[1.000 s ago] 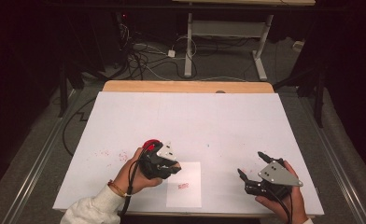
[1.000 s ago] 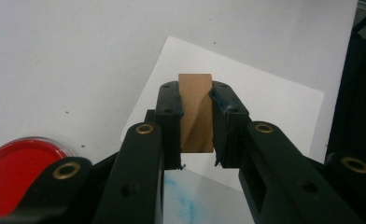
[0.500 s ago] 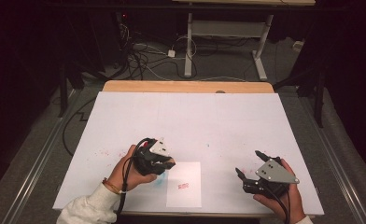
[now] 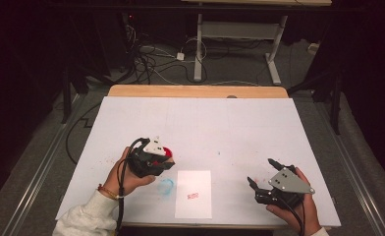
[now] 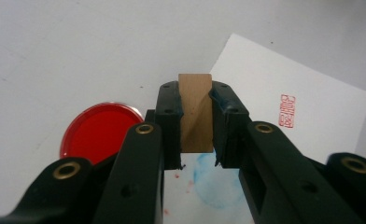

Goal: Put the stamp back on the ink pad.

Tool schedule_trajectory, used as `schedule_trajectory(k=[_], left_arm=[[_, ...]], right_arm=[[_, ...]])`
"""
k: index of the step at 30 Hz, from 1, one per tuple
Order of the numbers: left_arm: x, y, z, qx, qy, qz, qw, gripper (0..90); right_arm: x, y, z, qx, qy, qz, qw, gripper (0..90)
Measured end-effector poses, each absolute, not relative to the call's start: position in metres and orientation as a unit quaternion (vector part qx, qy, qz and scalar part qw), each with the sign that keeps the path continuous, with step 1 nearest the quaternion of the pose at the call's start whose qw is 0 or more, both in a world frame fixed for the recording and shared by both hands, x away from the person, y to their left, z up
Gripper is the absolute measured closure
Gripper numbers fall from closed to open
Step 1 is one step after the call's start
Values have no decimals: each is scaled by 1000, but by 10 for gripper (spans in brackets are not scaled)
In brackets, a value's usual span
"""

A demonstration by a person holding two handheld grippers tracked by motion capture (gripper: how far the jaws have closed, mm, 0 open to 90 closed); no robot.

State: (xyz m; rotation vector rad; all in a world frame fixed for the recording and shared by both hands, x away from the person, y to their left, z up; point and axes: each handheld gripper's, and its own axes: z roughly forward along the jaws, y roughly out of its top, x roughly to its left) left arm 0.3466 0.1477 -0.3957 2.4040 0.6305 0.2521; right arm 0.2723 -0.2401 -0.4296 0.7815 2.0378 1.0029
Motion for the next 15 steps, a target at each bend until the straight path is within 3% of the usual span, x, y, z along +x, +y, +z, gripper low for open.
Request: schedule_trajectory(k=[15], left_arm=[[365,162,-399,905,273,113,306,737]], right_arm=[[270,-240,-433,298,798,378,364,181]])
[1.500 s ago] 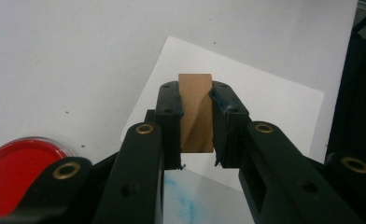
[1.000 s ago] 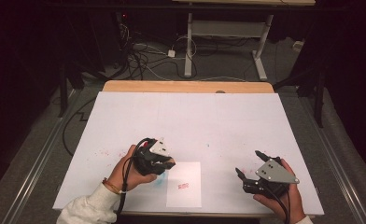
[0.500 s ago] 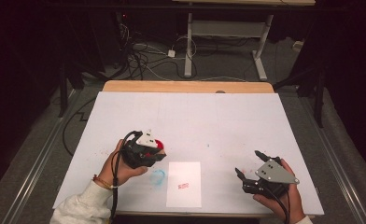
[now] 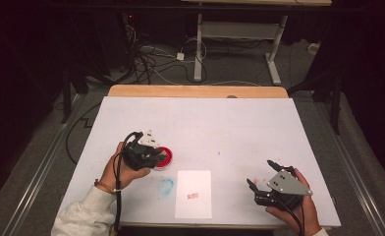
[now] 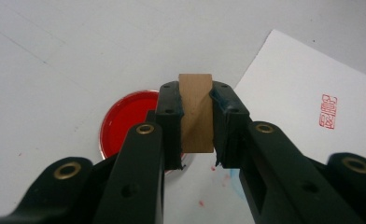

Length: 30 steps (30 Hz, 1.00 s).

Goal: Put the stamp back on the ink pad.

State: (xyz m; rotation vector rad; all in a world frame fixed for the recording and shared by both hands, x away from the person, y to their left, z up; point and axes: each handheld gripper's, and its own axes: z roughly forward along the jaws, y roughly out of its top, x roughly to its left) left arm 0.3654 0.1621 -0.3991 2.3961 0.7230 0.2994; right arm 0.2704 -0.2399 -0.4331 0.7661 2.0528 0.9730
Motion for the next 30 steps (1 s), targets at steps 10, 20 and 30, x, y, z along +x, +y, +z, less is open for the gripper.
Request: schedule_trajectory(k=[10,20,30], left_arm=[[382,165,-415,904,296,101,290,735],[395,165,-429,907,309,76,275,734],[400,165,-436,907,320,64,267,731]], right_arm=[[268,-240,-434,299,798,377,363,178],[266,-242,-435,299,799,375,362,177],[265,-241,-436,295,804,372,358,176]])
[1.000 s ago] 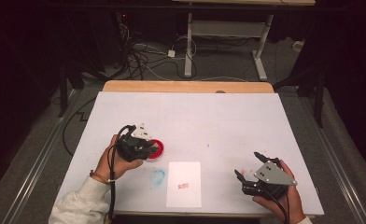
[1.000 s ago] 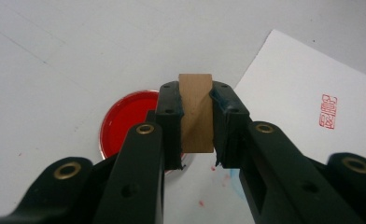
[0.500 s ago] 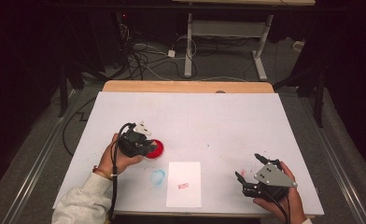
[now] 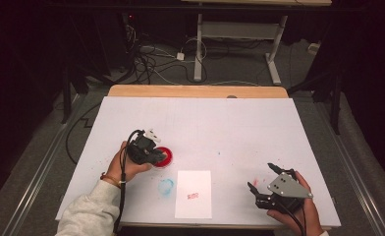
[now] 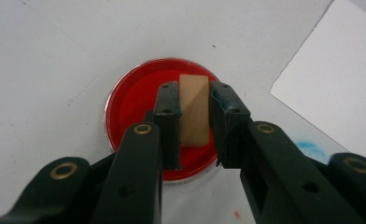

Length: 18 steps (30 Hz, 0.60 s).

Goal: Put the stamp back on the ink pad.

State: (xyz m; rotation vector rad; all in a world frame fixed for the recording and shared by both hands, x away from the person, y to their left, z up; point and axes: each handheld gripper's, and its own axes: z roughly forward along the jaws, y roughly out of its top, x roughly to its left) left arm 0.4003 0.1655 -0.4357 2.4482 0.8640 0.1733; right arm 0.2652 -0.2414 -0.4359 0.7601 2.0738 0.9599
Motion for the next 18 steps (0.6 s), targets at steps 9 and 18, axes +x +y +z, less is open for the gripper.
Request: schedule_trajectory(k=[9,18], left_arm=[[400,165,-436,909,315,66,264,738],[400,164,-437,910,314,69,262,739]], right_arm=[[265,-240,-437,291,807,368,359,177],[264,-239,-437,288,808,367,359,177]])
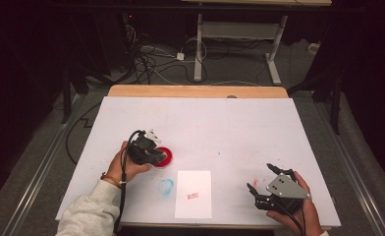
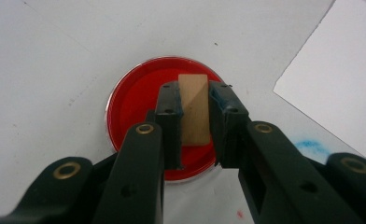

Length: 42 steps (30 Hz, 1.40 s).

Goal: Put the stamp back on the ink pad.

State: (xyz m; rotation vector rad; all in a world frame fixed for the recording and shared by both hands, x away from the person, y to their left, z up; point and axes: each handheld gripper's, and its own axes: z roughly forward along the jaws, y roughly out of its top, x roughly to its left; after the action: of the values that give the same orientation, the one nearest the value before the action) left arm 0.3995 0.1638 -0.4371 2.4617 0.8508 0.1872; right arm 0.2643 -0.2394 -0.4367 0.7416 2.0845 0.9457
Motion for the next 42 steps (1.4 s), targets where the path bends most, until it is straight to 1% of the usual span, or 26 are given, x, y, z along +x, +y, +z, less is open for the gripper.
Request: schedule_trajectory(k=[7,11,14,19,21,22,23,25,29,31,35,42], left_arm=[[398,164,-436,907,320,73,264,735],[397,167,-432,901,326,86,272,668],[394,169,-426,895,327,95,289,620],[387,169,-418,887,312,124,317,573],[385,167,-417,884,308,136,325,526],[384,166,-416,882,306,144,329,486],[382,165,-415,880,303,151,333,469],[379,163,-413,875,302,168,341,405],[376,161,-411,859,303,198,362,239],[374,160,-410,853,298,205,377,184],[369,158,-410,844,284,224,396,151],[362,158,-408,836,262,253,410,151]], right_arm=[[264,-240,-436,287,807,368,362,176],[264,-240,-435,287,805,370,364,177],[264,-240,-435,287,804,371,366,177],[263,-240,-434,286,802,373,368,177],[263,-240,-434,286,802,374,368,177],[263,-240,-434,287,801,374,368,177],[263,-240,-434,287,801,374,368,177],[263,-240,-434,287,802,374,367,177],[263,-242,-432,293,799,387,356,178],[263,-242,-432,296,797,390,354,179],[263,-242,-431,295,796,393,353,179],[262,-242,-430,296,795,396,353,179]])
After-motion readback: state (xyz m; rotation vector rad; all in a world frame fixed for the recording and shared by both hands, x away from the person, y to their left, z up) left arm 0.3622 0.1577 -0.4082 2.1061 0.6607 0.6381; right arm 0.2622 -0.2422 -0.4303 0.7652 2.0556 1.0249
